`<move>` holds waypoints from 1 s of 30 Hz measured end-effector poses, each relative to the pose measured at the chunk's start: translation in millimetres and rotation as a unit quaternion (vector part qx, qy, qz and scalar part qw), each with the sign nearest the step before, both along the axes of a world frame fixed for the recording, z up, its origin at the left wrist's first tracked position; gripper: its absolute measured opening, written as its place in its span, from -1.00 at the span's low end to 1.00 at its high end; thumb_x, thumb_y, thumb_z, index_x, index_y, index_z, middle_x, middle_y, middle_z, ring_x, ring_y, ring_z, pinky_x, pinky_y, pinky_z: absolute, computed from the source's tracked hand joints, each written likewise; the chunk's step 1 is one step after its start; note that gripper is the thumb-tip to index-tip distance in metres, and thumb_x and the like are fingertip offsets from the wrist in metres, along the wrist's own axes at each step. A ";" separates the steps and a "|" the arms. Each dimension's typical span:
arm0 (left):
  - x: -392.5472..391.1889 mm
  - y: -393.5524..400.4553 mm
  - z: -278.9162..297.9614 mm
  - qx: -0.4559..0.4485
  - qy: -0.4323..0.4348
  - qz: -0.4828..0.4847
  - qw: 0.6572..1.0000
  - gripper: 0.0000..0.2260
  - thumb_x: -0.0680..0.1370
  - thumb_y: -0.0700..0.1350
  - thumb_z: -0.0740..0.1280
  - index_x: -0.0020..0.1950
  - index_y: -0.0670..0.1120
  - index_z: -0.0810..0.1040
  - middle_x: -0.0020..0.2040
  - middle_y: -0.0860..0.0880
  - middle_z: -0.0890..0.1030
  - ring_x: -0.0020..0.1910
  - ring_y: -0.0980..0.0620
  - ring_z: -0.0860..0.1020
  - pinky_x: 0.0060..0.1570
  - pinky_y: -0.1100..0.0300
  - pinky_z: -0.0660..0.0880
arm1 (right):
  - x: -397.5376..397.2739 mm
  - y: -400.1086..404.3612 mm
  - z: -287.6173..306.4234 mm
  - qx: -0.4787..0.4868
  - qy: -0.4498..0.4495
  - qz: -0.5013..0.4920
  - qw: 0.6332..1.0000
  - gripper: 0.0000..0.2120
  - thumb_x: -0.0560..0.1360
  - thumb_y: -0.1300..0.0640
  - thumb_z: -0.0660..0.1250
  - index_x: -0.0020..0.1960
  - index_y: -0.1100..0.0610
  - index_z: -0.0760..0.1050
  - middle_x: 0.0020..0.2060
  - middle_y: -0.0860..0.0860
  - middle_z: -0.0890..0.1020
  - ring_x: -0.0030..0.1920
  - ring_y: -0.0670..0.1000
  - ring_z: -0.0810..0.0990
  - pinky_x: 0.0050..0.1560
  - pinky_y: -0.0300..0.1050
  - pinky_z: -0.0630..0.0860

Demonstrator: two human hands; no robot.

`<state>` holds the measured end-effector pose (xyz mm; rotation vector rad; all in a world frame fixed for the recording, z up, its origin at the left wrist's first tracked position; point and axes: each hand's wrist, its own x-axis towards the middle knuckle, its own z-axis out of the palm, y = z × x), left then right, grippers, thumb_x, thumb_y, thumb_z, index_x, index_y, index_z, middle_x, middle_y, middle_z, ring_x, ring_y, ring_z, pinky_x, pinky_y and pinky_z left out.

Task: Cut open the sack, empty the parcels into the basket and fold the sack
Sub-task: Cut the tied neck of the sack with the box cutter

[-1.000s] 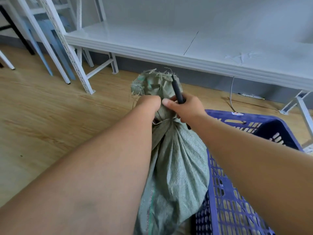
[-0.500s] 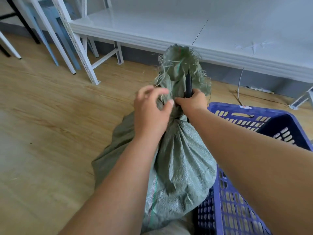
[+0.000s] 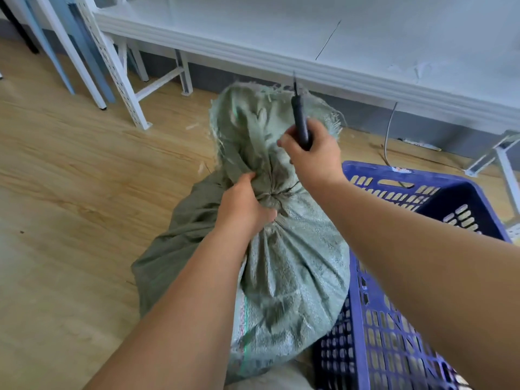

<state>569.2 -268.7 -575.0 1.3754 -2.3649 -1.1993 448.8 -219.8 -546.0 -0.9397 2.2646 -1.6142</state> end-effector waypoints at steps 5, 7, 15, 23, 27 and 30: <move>2.7 1.4 12.8 -0.011 0.075 0.003 0.997 -0.62 0.38 -0.09 0.45 0.19 0.01 0.53 -0.07 0.02 0.59 -0.06 -0.05 0.56 -0.17 0.18 0.44 | 5.0 -6.8 -1.7 0.141 0.068 0.104 0.982 -0.86 0.54 0.01 0.32 0.08 -0.01 0.55 -0.08 0.00 0.65 -0.05 0.05 0.60 0.01 -0.04 0.53; 6.5 0.5 13.0 -0.017 0.108 0.001 0.994 -0.54 0.38 -0.13 0.46 0.24 0.08 0.47 -0.10 0.09 0.55 -0.12 0.02 0.54 -0.20 0.19 0.42 | 1.4 -10.5 -0.6 0.178 0.060 0.094 0.978 -0.81 0.55 -0.02 0.30 0.11 0.03 0.54 -0.07 0.05 0.64 -0.06 0.08 0.58 0.00 -0.03 0.50; 12.7 -4.4 3.2 -0.024 0.163 -0.004 0.986 -0.56 0.39 -0.18 0.48 0.18 0.19 0.51 -0.04 0.16 0.61 -0.06 0.14 0.58 -0.17 0.27 0.48 | -0.8 -3.6 -2.5 0.032 -0.099 0.006 0.995 -0.93 0.53 0.10 0.34 0.01 0.04 0.55 -0.22 -0.02 0.65 -0.24 0.02 0.62 -0.09 -0.04 0.63; 3.5 0.3 0.4 -0.032 0.164 0.066 0.984 -0.64 0.42 -0.04 0.46 0.21 0.08 0.53 -0.07 0.10 0.57 -0.11 0.08 0.52 -0.18 0.29 0.36 | 43.7 25.5 -17.8 0.066 -0.125 -0.015 0.990 -0.71 0.32 -0.04 0.57 -0.11 0.05 0.55 -0.29 -0.09 0.60 -0.27 -0.08 0.56 -0.22 -0.21 0.50; 3.5 -2.6 1.9 -0.020 0.157 0.066 0.985 -0.56 0.42 -0.09 0.46 0.29 0.07 0.50 0.13 0.03 0.60 0.02 0.03 0.56 -0.11 0.25 0.43 | 39.3 26.6 -17.6 0.112 -0.162 -0.008 0.980 -0.65 0.30 -0.06 0.58 -0.07 0.03 0.49 -0.23 -0.05 0.59 -0.24 0.00 0.57 -0.11 -0.07 0.57; 5.0 -4.6 2.8 -0.004 0.157 0.052 0.986 -0.51 0.42 -0.14 0.46 0.32 0.09 0.47 0.15 0.08 0.56 0.02 0.07 0.53 -0.11 0.27 0.41 | 37.6 24.2 -18.7 0.137 -0.176 0.007 0.975 -0.69 0.31 -0.04 0.57 -0.13 0.04 0.49 -0.27 0.00 0.59 -0.27 0.04 0.55 -0.09 0.00 0.58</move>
